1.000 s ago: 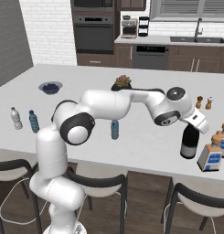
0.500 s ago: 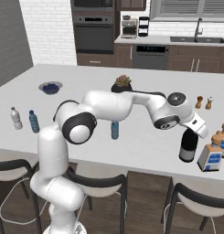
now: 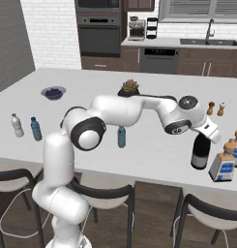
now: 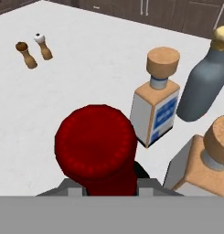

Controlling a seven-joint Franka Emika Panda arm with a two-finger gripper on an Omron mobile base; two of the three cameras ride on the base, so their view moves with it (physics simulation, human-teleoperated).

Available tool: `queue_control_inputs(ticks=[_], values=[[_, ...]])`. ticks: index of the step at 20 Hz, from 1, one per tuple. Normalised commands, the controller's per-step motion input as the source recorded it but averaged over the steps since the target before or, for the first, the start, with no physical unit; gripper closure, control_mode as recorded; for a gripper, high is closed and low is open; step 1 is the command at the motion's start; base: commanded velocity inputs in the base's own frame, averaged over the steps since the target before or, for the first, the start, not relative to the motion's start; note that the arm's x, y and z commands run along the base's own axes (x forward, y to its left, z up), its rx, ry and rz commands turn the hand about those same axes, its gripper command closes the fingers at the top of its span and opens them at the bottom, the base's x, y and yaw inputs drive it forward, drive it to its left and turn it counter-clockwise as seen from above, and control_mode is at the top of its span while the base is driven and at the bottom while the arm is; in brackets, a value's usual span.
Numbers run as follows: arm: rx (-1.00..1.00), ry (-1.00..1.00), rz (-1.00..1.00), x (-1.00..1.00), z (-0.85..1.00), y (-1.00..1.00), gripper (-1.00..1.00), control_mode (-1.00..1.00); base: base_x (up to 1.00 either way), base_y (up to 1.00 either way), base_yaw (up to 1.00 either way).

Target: Move the plastic bottles in the middle to the plastics group, and the glass bottles in the middle to the glass group.

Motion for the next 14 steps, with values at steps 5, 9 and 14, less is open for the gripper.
queue_control_inputs(ticks=[5,9,14], values=[[0.0,0.0,0.0,0.27,0.0,-0.14,1.0,-1.0,0.0,0.0,0.0],[0.01,-0.01,0.0,0.0,0.0,-0.07,1.0,-1.0,0.0,0.0,0.0],[0.02,-0.02,0.0,0.0,0.01,-0.03,1.0,-1.0,0.0,0.0,0.0]])
